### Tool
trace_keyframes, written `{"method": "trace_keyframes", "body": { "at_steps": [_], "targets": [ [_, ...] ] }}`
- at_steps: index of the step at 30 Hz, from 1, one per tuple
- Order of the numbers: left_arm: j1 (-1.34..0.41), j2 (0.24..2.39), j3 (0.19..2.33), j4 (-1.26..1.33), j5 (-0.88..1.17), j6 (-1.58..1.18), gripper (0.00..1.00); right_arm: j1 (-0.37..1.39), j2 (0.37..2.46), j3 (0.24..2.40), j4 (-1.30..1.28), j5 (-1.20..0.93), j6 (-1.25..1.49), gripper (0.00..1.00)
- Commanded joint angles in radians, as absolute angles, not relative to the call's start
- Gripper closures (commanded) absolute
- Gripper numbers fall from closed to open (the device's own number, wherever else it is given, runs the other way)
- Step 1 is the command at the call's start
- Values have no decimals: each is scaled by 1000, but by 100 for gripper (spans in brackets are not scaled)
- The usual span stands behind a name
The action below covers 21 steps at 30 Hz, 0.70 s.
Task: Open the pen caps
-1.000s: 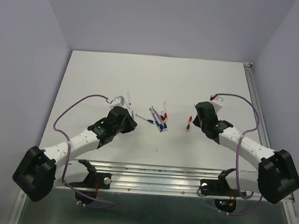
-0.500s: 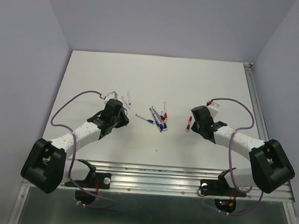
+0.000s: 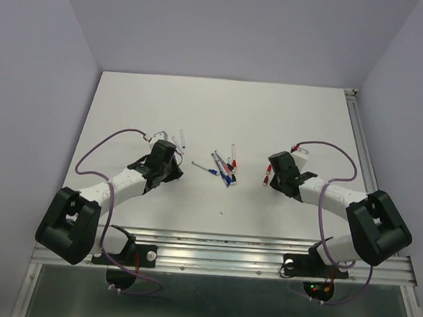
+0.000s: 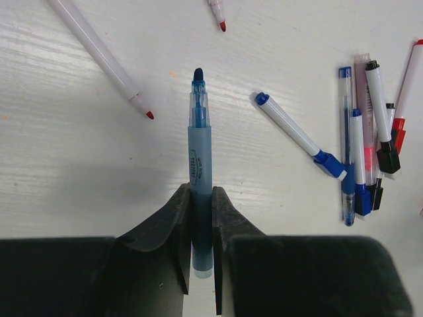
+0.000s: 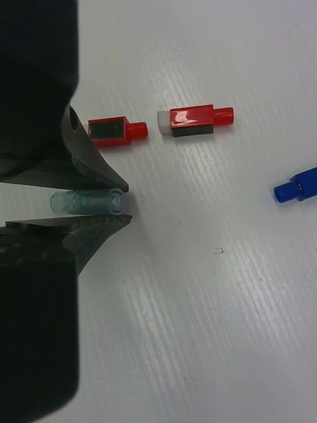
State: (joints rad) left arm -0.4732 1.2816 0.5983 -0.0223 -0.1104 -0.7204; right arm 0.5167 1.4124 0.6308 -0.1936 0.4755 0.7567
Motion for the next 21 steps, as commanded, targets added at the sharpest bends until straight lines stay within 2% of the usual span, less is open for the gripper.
{"method": "trace_keyframes", "body": {
  "at_steps": [1, 4, 15, 16, 17, 19, 20, 21],
  "targets": [
    [-463, 1272, 646, -25, -138, -703, 100, 514, 1428, 643, -189, 489, 767, 74],
    [-459, 1267, 643, -23, -140, -704, 100, 514, 1430, 655, -196, 489, 765, 67],
    [-453, 1236, 632, -46, -149, -713, 100, 512, 1324, 706, -270, 486, 756, 60],
    [-451, 1233, 632, -48, -156, -713, 100, 514, 1283, 707, -278, 488, 755, 55],
    [-446, 1232, 634, -54, -161, -713, 100, 514, 1257, 707, -281, 491, 755, 46],
    [-442, 1233, 637, -61, -169, -716, 100, 514, 1194, 704, -284, 489, 749, 38],
    [-439, 1236, 640, -66, -173, -716, 100, 514, 1175, 703, -284, 489, 747, 28],
    [-434, 1238, 640, -64, -176, -716, 100, 514, 1160, 700, -284, 485, 744, 23]
  ]
}}
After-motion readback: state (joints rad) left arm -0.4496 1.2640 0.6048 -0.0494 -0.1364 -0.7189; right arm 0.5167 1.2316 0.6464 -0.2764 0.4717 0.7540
